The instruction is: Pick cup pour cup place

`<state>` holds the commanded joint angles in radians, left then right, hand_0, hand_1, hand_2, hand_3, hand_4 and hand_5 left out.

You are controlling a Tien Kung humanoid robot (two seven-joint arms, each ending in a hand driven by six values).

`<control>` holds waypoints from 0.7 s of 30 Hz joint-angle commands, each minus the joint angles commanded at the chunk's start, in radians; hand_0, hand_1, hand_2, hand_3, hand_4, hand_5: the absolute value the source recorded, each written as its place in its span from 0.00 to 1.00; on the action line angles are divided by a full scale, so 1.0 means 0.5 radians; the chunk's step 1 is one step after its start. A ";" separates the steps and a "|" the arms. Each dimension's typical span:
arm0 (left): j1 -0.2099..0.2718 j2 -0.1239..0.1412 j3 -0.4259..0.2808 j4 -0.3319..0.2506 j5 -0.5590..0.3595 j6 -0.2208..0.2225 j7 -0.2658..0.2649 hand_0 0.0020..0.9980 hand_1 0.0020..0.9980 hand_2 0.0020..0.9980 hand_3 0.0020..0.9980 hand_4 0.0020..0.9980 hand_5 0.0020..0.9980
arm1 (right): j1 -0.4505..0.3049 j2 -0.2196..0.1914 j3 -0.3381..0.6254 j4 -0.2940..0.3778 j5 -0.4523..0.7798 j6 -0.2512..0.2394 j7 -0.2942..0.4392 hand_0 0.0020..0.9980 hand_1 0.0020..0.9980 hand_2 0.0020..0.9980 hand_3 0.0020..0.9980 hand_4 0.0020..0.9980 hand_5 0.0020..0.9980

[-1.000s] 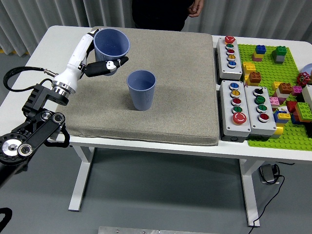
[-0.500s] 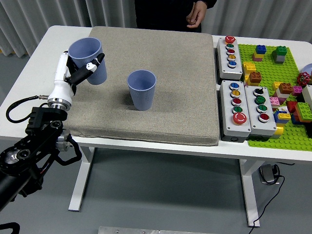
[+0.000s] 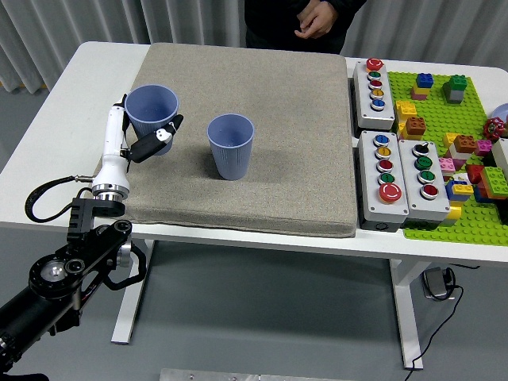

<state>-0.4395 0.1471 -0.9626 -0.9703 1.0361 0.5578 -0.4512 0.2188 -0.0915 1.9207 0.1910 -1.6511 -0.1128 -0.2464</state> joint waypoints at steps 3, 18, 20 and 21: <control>-0.019 -0.015 0.042 0.068 -0.086 -0.014 -0.013 0.66 0.63 0.61 0.55 0.82 0.26 | 0.003 0.000 -0.003 -0.001 0.007 -0.001 0.002 0.70 0.63 0.60 0.60 0.00 0.25; -0.032 -0.067 0.127 0.200 -0.176 -0.097 -0.017 0.66 0.63 0.63 0.56 0.83 0.27 | 0.009 0.002 -0.007 -0.001 0.008 -0.002 0.001 0.70 0.63 0.60 0.60 0.00 0.25; -0.030 -0.062 0.126 0.197 -0.167 -0.113 -0.011 0.67 0.64 0.67 0.63 0.84 0.29 | 0.009 0.001 -0.004 -0.001 0.003 -0.001 0.001 0.70 0.63 0.60 0.60 0.00 0.26; -0.030 -0.061 0.124 0.196 -0.167 -0.117 -0.011 0.67 0.64 0.67 0.63 0.84 0.29 | 0.009 0.002 -0.004 -0.001 0.003 -0.001 0.001 0.70 0.63 0.60 0.60 0.00 0.26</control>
<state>-0.4544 0.1164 -0.9006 -0.8721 0.9525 0.4993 -0.4564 0.2233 -0.0908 1.9188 0.1906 -1.6498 -0.1132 -0.2459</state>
